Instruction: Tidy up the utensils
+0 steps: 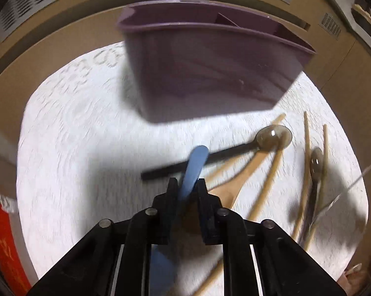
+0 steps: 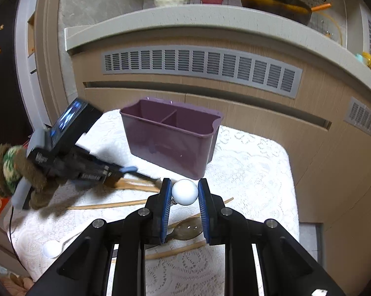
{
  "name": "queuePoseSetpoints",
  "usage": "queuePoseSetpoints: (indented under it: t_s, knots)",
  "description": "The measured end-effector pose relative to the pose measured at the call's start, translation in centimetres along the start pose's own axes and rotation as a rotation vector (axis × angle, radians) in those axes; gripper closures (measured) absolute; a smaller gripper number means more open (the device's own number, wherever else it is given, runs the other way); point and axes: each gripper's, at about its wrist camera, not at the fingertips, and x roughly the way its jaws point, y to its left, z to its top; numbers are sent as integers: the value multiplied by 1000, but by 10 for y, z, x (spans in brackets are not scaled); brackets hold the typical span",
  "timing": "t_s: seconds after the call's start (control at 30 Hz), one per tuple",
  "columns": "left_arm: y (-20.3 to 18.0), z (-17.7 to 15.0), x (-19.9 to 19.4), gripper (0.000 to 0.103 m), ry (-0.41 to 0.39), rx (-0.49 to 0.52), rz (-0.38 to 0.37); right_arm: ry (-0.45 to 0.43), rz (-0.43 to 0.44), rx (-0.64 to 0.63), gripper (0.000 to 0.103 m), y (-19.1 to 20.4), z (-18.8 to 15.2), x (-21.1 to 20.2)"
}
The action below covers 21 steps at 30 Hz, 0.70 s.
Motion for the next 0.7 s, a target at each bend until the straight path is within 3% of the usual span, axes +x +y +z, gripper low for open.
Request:
queuePoseSetpoints:
  t_s: [0.23,0.53,0.7]
  knots:
    - [-4,-41,-43,92,-105,-90,-11,-35,-17,-30,83,9,1,-25]
    - [-27,-54,-137,92,-426,-50,76,-89,-53,-54,83,17,6,-48]
    - [-36,-35,-183,92,-573,-39,75,-138,-82,-61,83,10,24,-63]
